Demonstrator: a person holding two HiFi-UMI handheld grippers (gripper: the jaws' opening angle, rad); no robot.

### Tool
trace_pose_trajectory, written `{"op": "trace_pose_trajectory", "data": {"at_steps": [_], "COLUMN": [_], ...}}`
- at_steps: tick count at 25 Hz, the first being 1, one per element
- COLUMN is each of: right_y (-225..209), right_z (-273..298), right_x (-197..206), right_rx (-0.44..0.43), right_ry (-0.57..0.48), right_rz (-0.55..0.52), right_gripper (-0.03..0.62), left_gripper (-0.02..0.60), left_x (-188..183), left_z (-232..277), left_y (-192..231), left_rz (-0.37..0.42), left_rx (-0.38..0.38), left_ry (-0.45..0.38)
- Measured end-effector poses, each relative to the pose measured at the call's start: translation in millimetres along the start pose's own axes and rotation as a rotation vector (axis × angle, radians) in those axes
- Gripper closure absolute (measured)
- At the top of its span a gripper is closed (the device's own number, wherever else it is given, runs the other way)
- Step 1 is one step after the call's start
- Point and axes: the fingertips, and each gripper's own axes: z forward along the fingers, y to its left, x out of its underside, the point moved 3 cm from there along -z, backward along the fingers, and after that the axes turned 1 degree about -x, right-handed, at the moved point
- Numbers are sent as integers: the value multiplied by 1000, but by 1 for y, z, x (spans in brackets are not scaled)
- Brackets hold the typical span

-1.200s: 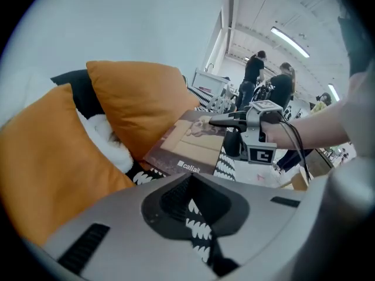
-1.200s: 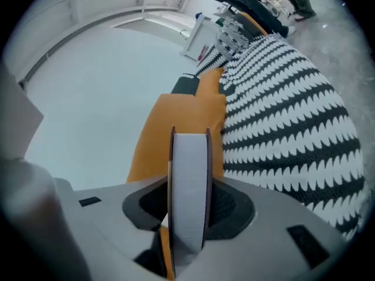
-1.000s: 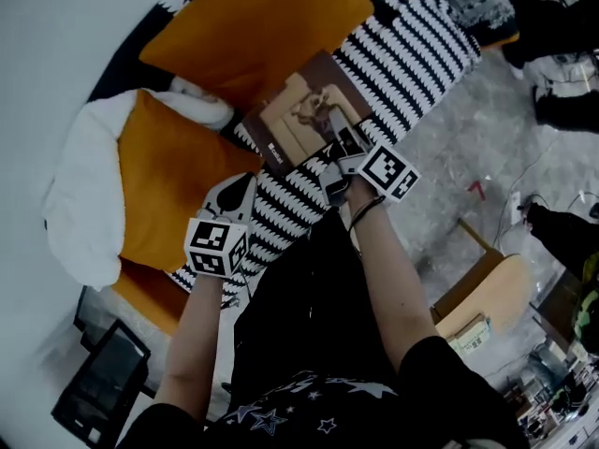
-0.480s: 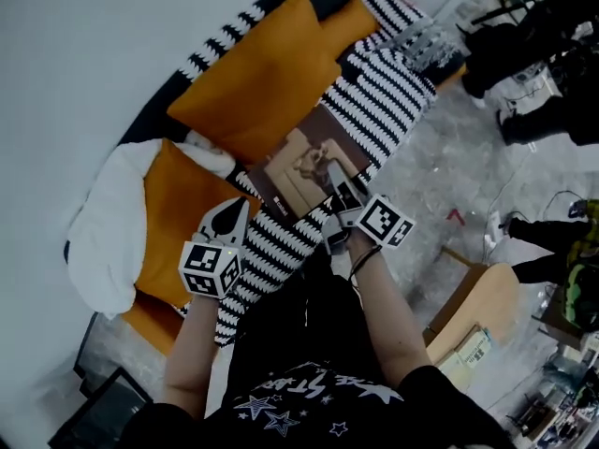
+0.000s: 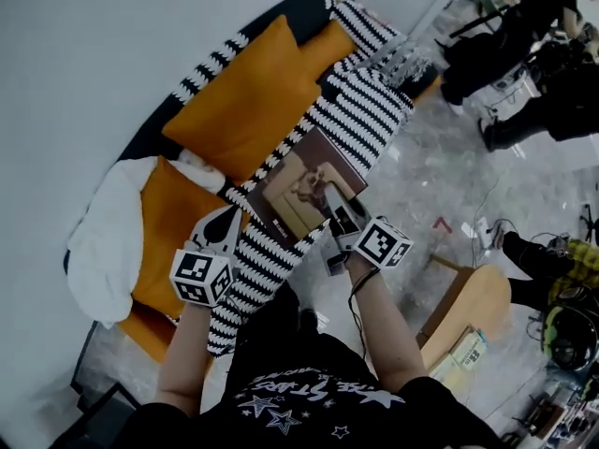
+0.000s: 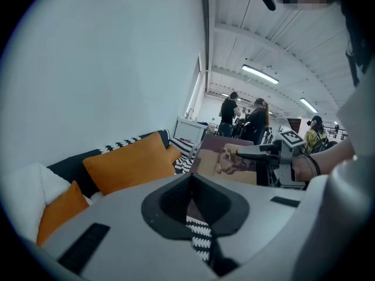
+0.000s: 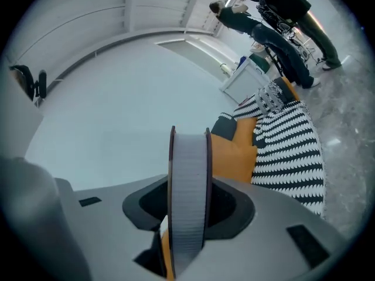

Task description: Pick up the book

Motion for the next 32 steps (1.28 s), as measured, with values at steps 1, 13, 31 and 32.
{"op": "trace_pose_trajectory", "data": {"at_steps": [1,13,31,32], "right_y": [1,26,63,64], "right_z": [-5,-77,-222,-227], "right_x": [1,14,30,30], "right_rx": [-2,-76,-189,-196], "right_ry": [5,28,33,30], "right_rz": [4,-19,-117,-123], "right_gripper": [448,448,448,448], "left_gripper": [577,577,577,577], "left_x": [-1,11,34,35], "left_z": [-2,-50,-151,-154], "left_y": [-5,-82,-200,-204], "left_rz": [-3,35,126,127], "left_rx": [3,7,-47,-52], "left_ry": [-4,-40,-137,-144]}}
